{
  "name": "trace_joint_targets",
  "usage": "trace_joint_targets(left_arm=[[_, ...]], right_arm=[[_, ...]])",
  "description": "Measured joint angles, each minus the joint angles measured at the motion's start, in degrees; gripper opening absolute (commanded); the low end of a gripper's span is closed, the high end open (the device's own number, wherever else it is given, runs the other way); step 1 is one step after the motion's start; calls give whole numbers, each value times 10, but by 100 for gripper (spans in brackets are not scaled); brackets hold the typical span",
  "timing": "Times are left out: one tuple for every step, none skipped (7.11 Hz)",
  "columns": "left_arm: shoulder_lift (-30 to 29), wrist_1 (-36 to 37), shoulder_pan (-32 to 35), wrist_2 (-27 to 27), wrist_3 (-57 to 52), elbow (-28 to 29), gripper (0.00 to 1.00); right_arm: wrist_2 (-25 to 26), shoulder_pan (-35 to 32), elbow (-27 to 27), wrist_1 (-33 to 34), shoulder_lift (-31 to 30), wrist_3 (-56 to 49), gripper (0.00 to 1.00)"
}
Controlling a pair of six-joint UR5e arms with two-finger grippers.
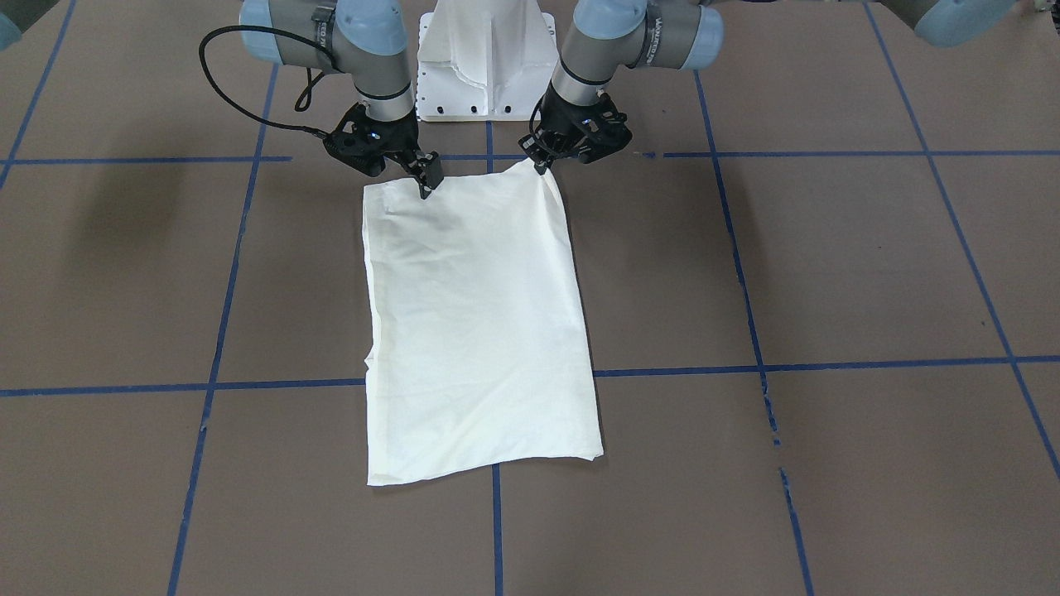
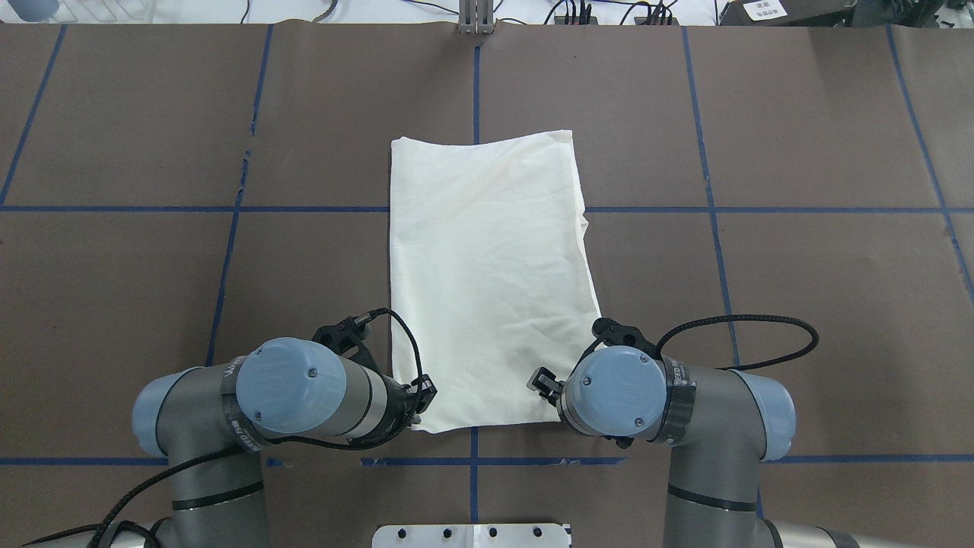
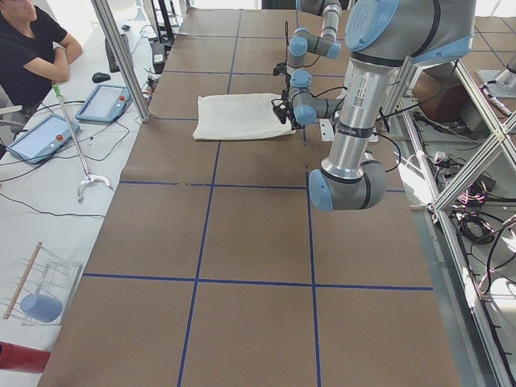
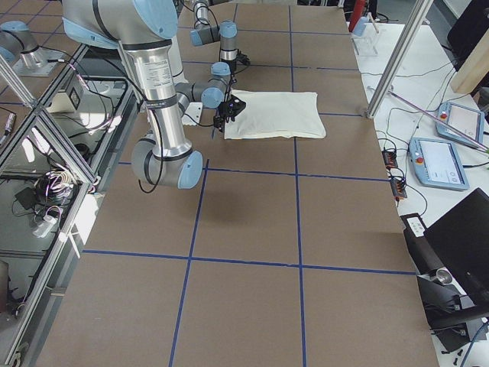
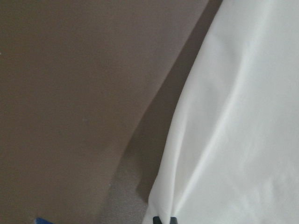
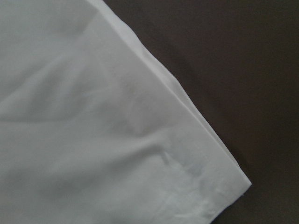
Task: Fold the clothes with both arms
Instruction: 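Grasp both near corners of the shirt with left and right grippers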
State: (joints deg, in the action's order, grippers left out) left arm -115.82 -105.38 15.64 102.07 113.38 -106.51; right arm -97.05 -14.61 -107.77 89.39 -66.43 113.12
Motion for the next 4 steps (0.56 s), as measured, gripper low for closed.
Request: trace_joint_targets(left_arm=[[-1, 0, 0, 0, 0, 0, 0], [-3, 0, 0, -1, 0, -1, 0], [-4, 1, 0, -1, 0, -2, 0], [-3, 1, 0, -1, 0, -3, 0]], right_arm=[[0, 0, 1, 0, 0, 1, 95], [0, 1, 2, 0, 0, 1, 62], [0, 2, 3, 0, 0, 1, 30], [0, 2, 3, 0, 0, 1, 9]])
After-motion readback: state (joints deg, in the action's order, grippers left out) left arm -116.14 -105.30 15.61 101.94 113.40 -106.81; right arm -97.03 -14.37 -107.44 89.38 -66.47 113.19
